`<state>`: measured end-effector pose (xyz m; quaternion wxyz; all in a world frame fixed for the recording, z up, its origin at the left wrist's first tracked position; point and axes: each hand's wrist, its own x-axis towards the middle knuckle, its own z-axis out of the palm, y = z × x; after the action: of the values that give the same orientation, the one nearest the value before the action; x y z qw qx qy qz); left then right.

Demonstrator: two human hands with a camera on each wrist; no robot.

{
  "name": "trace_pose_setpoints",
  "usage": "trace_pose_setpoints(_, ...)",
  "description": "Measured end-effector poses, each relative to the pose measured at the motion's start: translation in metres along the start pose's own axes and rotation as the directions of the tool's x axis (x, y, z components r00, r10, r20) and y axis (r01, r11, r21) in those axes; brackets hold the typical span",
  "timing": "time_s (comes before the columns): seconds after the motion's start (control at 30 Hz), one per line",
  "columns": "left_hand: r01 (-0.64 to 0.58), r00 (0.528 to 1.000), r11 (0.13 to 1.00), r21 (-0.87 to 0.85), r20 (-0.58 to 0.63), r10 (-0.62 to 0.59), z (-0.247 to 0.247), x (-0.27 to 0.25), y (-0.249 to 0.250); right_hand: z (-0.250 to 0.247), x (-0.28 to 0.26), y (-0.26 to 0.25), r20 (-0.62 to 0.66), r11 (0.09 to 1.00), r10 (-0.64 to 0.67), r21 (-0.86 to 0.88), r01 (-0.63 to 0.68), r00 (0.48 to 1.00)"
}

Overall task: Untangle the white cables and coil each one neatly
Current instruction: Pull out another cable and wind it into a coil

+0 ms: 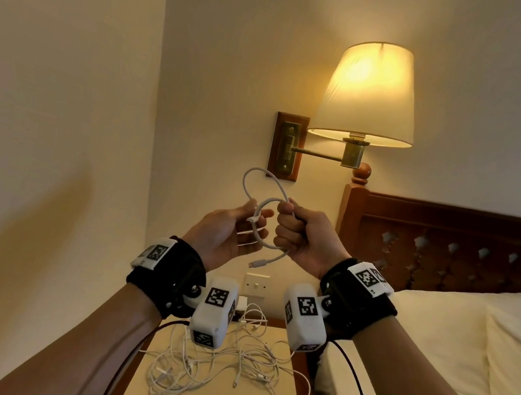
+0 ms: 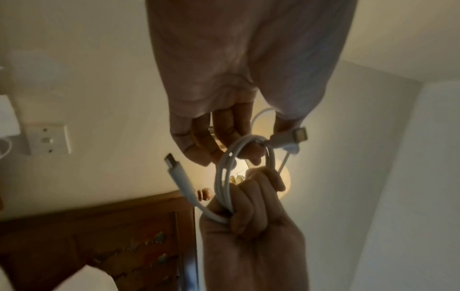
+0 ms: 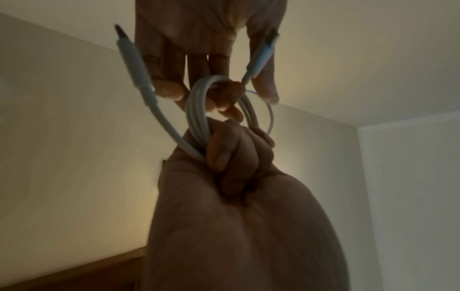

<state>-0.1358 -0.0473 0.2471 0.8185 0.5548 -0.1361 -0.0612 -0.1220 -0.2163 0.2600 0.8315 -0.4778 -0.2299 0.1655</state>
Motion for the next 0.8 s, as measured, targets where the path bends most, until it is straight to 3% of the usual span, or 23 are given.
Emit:
trace_pose_setpoints(0.13, -0.082, 0.995, 0.973, 0.214, -0.042, 0.093, 0.003, -0.001, -0.003, 0.001, 0.001, -0.002, -0.016, 0.997, -0.019, -0.077, 0.018, 1.0)
trace_pose_setpoints(0.23, -0.16, 0.971, 0.891, 0.424, -0.094, 0.219, 0.006, -0.004, -0.006, 0.001, 0.002, -0.006, -0.038, 0.99, -0.051, -0.132, 0.045, 0.998)
trace_pose_setpoints(0.3, -0.186, 0.953, 0.789, 0.586, -0.089, 0.291, 0.007, -0.006, -0.009, 0.001, 0.004, -0.008, -0.063, 0.977, -0.069, -0.206, 0.055, 0.996)
trace_pose_setpoints(0.43, -0.184, 0.917, 0.454, 0.872, -0.015, 0.399, 0.004, -0.009, -0.022, 0.001, 0.007, -0.004, -0.091, 0.963, -0.104, -0.259, 0.077, 0.99)
trace_pose_setpoints(0.53, -0.147, 0.908, 0.331, 0.932, -0.006, 0.42, 0.001, -0.009, -0.032, -0.001, 0.009, -0.004, -0.106, 0.964, -0.124, -0.247, 0.095, 0.987)
trace_pose_setpoints(0.8, -0.053, 0.97, 0.291, 0.955, -0.02, 0.242, -0.016, -0.015, -0.053, -0.006, 0.011, -0.025, -0.103, 0.957, -0.209, -0.228, 0.182, 0.972)
